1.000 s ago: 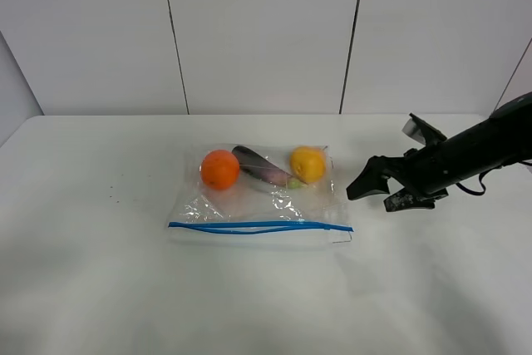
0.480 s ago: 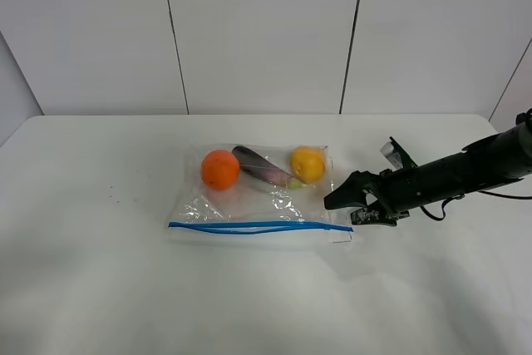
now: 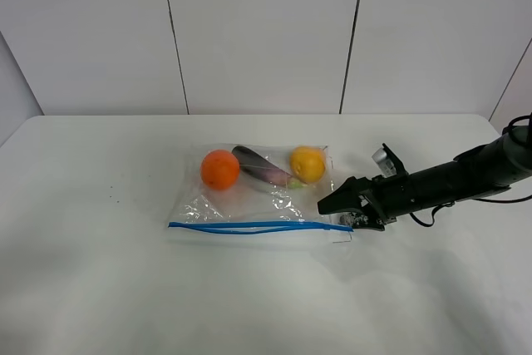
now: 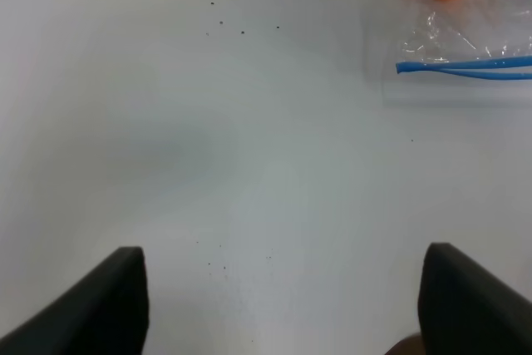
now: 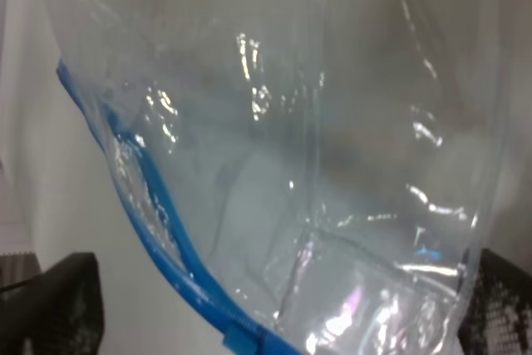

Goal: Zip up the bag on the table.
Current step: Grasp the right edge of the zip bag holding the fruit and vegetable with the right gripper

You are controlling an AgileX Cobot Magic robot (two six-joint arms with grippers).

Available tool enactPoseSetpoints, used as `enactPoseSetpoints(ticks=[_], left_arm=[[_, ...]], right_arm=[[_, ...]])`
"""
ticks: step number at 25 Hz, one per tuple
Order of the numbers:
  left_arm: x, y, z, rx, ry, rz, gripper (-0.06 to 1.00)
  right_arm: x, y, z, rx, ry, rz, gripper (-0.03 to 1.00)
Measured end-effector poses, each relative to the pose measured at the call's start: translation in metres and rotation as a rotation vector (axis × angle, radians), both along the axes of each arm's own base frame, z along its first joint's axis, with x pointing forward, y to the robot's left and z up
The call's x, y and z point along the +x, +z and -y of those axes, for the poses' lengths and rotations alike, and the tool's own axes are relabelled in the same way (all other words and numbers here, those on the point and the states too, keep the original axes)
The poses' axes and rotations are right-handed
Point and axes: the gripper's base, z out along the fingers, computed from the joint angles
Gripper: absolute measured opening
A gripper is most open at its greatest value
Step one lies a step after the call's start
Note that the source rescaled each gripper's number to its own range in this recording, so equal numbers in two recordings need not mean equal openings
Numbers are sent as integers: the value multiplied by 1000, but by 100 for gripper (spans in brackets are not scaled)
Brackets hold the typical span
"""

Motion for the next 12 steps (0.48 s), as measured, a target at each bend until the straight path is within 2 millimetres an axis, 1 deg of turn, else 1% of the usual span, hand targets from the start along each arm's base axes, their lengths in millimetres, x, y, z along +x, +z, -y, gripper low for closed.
enactPoseSetpoints(ticks=[7, 8, 12], left_arm=[[0, 0, 0, 0, 0, 0, 100], [0, 0, 0, 0, 0, 0, 100], [0, 0, 0, 0, 0, 0, 100]], right_arm=[[1, 1, -2, 30, -2, 11, 89], [1, 1, -2, 30, -2, 11, 87], [1, 1, -2, 31, -4, 7, 72]])
